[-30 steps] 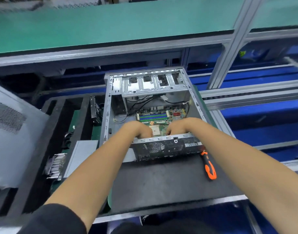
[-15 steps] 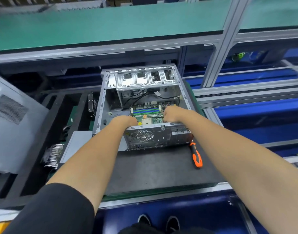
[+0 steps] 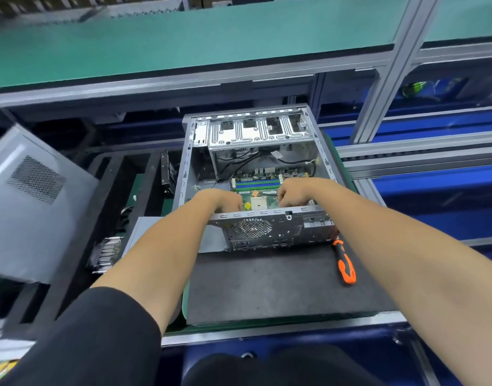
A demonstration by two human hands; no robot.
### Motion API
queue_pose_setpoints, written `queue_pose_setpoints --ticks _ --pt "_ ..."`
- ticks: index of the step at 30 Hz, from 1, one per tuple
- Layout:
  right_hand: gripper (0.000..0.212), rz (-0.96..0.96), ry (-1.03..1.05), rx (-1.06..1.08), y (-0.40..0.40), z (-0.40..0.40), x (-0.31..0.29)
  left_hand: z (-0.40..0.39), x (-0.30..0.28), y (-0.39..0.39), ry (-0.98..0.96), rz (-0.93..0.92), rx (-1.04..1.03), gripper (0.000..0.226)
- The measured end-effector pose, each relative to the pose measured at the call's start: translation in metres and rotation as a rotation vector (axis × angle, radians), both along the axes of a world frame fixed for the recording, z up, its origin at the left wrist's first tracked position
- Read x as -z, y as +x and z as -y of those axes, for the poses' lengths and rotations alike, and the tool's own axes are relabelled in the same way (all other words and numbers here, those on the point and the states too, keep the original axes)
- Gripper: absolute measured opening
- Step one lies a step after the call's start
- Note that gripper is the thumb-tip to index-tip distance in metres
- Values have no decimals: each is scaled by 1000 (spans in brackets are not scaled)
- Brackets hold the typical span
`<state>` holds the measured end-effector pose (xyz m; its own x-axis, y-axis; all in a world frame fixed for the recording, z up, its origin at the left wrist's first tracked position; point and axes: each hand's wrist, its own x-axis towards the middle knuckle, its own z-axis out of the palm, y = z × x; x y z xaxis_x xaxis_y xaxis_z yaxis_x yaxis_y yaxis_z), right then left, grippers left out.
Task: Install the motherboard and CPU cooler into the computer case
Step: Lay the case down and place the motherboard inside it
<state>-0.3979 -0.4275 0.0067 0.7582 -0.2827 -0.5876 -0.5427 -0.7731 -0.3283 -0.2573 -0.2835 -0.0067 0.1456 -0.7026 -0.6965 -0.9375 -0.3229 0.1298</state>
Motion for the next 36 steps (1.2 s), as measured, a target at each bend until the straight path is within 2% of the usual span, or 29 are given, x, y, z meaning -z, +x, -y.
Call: queue_pose_setpoints --ticks 2,5,13,17,20,24,27,30,33,36 --pt "14 -27 -12 -45 1 0 1 2 3 5 -9 -31 -33 36" --pt "26 -84 -14 -97 -1 1 5 5 4 11 2 -53 -109 33" --pt "26 -48 -73 -151 2 6 15 11 7 15 80 -109 -168 29" --pt "29 -108 -74 -173 5 5 12 14 3 17 -51 -183 -209 20" --pt "21 -77 -109 -130 10 10 7 13 7 16 -78 -195 -212 20" --pt "17 25 -233 32 16 15 14 11 18 14 -88 -217 -207 21" --pt "42 68 -341 68 17 19 19 10 22 16 -158 -240 -234 13" --pt "73 -26 -372 1 19 24 25 11 25 18 -244 -272 -308 5" --pt "87 -117 -369 -55 24 27 29 13 24 22 -389 -171 -328 6" --pt "93 -125 -426 -54 25 36 32 15 22 27 -480 -62 -346 13"
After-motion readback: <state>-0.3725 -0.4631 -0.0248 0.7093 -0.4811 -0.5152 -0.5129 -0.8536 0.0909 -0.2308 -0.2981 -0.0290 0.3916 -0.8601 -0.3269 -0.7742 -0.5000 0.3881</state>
